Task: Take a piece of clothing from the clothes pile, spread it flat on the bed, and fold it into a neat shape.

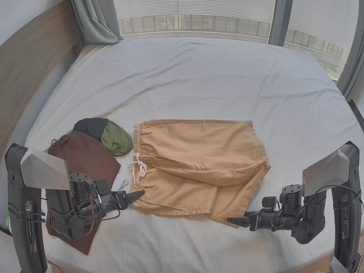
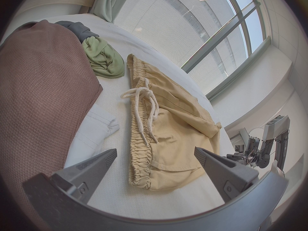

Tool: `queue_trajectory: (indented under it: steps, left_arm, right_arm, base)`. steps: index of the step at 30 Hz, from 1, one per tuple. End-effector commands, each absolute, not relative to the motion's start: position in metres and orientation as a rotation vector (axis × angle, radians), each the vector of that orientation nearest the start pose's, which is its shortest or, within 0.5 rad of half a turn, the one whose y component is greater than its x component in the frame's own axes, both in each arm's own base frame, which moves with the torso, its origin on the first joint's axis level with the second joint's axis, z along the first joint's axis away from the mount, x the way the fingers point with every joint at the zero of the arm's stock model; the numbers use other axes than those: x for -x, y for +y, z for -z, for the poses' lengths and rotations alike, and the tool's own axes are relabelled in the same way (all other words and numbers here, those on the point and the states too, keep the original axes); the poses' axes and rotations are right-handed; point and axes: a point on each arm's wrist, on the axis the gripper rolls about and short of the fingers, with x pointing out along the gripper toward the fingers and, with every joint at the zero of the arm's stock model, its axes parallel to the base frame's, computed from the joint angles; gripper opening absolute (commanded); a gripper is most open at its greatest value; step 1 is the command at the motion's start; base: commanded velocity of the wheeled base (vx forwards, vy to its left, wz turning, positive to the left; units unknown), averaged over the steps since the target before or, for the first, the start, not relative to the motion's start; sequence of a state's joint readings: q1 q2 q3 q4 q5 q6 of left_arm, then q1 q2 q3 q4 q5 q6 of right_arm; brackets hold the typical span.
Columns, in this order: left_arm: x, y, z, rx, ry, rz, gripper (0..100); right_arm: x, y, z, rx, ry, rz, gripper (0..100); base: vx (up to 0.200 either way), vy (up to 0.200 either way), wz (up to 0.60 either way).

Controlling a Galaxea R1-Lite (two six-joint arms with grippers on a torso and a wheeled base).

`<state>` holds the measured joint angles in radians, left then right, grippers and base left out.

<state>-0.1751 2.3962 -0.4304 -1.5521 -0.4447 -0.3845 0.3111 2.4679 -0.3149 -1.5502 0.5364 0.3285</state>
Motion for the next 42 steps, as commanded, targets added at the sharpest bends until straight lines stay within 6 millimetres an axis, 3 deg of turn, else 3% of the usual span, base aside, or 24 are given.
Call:
queue_trajectory:
  steps: [1,9,10,25,36,42]
  left_arm:
    - [-0.308,-0.065,0.028,0.424,0.534,0.524,100]
    - [-0.309,-0.064,0.028,0.424,0.532,0.523,100]
    - [-0.309,-0.064,0.028,0.424,0.530,0.524,100]
    - [-0.310,-0.064,0.028,0.424,0.528,0.523,100]
    - [-0.311,-0.065,0.030,0.424,0.530,0.524,100]
    - [-0.314,-0.065,0.033,0.423,0.528,0.523,100]
  right_arm:
    - [-0.266,0.100,0.057,-0.373,0.755,-0.718,100]
    - [-0.264,0.099,0.057,-0.390,0.767,-0.710,100]
    - [-0.264,0.099,0.057,-0.392,0.771,-0.709,0]
    - [-0.255,0.083,0.049,-0.397,0.778,-0.658,0]
    - [-0.251,0.037,0.034,-0.375,0.715,-0.538,0]
    - [-0.248,0.031,0.036,-0.364,0.722,-0.523,0]
  base:
    - [0.000,0.000,0.00]
    - [0.000,0.000,0.00]
    - [0.000,0.000,0.00]
    - [0.000,0.000,0.00]
    - [0.000,0.000,0.00]
    - [0.000,0.000,0.00]
